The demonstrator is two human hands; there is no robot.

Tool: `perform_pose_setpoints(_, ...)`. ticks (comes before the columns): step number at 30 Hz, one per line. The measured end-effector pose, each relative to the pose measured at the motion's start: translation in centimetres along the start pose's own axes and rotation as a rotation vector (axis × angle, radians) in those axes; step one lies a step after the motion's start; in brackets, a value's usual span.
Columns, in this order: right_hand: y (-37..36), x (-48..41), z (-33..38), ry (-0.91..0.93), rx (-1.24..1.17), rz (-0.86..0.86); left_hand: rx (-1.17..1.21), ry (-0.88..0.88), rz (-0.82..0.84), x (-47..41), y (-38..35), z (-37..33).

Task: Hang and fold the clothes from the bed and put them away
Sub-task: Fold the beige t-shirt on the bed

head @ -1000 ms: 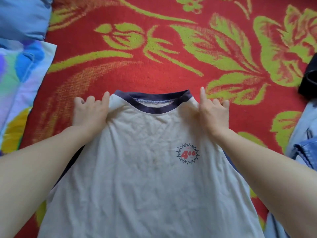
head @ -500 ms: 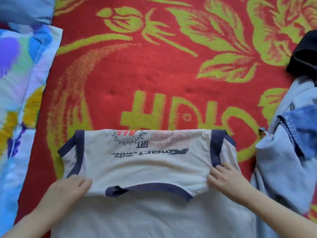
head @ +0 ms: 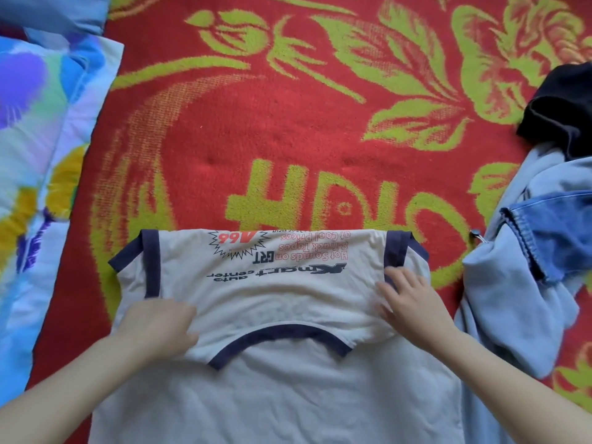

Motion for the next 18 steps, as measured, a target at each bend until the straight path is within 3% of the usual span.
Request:
perform_pose_setpoints(2, 0.7, -1.9, -0.8, -0.122, -0.018, -0.025, -0.053, -0.044, -0.523, 0.0, 5.2, 0.2)
perform_pose_setpoints(3, 0.8, -2.9, -1.1, -0.172, -0.01, -0.027, -0.053, -0.038, -0.694, 0.2, 6.6, 1.0)
perform_pose_setpoints(4, 0.8, -3.7, -1.2, -0.214, 0.016, -0.009, -0.032, -0.01, -0.747, -0.1, 7.1, 2.0)
perform_pose_setpoints(9, -1.3, -8.4, -2.3, -0.331, 0.077, 0.141, 0.004, 0.237, -0.323, -3.9, 4.8, 7.4)
perform_pose_setpoints(13, -1.2, -9.7, -3.8, -0.382, 0.126, 0.261, 0.093, 0.234, -0.309, -4.7, 6.5, 9.1)
perform_pose_setpoints(18, 2.2, -10.2, -7.5, -0.466, -0.058, 0.168, 0.436, -0.014, -0.373, -4.7, 10.2, 10.7)
Point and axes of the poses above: each hand's wrist, its own x-axis away from the middle knuckle, its own y-axis out of the back of the hand, z = x × y, the point moved 8 cm from there along -x, towards the middle knuckle, and after that the axes turned 11 degrees about -y, right-handed, at the moved point
